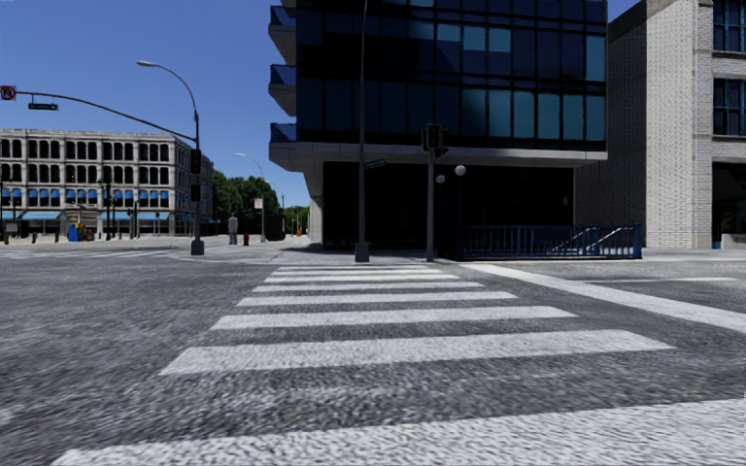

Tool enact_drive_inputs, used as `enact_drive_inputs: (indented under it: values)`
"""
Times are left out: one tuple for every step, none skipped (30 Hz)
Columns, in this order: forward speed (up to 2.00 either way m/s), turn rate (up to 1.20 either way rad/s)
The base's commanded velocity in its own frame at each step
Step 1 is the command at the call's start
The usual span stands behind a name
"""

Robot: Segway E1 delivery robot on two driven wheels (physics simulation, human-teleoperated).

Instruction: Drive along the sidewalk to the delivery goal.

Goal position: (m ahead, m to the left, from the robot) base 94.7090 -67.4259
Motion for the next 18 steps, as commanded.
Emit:
enact_drive_inputs:
  values:
    - [2.0, 0.0]
    - [2.0, 0.0]
    - [2.0, 0.0]
    - [2.0, 0.0]
    - [2.0, 0.0]
    - [2.0, 0.0]
    - [2.0, 0.0]
    - [2.0, 0.0]
    - [2.0, 0.0]
    - [2.0, 0.0]
    - [2.0, 0.0]
    - [2.0, 0.0]
    - [2.0, 0.0]
    - [2.0, 0.0]
    - [2.0, 0.0]
    - [2.0, 0.0]
    - [2.0, 0.0]
    - [2.0, 0.0]
